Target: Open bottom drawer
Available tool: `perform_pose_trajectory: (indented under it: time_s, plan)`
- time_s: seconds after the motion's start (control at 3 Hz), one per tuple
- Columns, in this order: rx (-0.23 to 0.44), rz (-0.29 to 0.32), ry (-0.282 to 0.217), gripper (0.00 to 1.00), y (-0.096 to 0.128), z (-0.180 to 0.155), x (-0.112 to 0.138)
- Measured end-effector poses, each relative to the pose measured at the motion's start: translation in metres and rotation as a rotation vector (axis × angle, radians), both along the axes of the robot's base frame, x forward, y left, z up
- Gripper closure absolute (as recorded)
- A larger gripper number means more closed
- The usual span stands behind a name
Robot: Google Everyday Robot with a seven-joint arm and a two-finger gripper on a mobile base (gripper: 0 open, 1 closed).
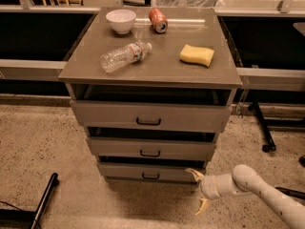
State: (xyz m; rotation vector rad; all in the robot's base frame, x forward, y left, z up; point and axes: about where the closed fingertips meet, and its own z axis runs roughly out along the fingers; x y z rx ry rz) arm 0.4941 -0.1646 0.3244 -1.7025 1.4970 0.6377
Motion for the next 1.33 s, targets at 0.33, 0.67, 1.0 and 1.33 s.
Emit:
perform_pose_trajectory:
  time_s: [0.33,0.67,1.0,1.33]
  plan:
    - [-0.063,0.067,-0.063,0.00,-0.005,-0.021,0.007]
    - [-0.070,0.096,-0.051,0.00,-0.011,-0.045,0.013]
    - [-0.129,0.041,-0.050,0.00,-0.031,-0.071,0.032]
    - [-0.183,-0.002,-0.061,0.00,-0.040,-0.086,0.043]
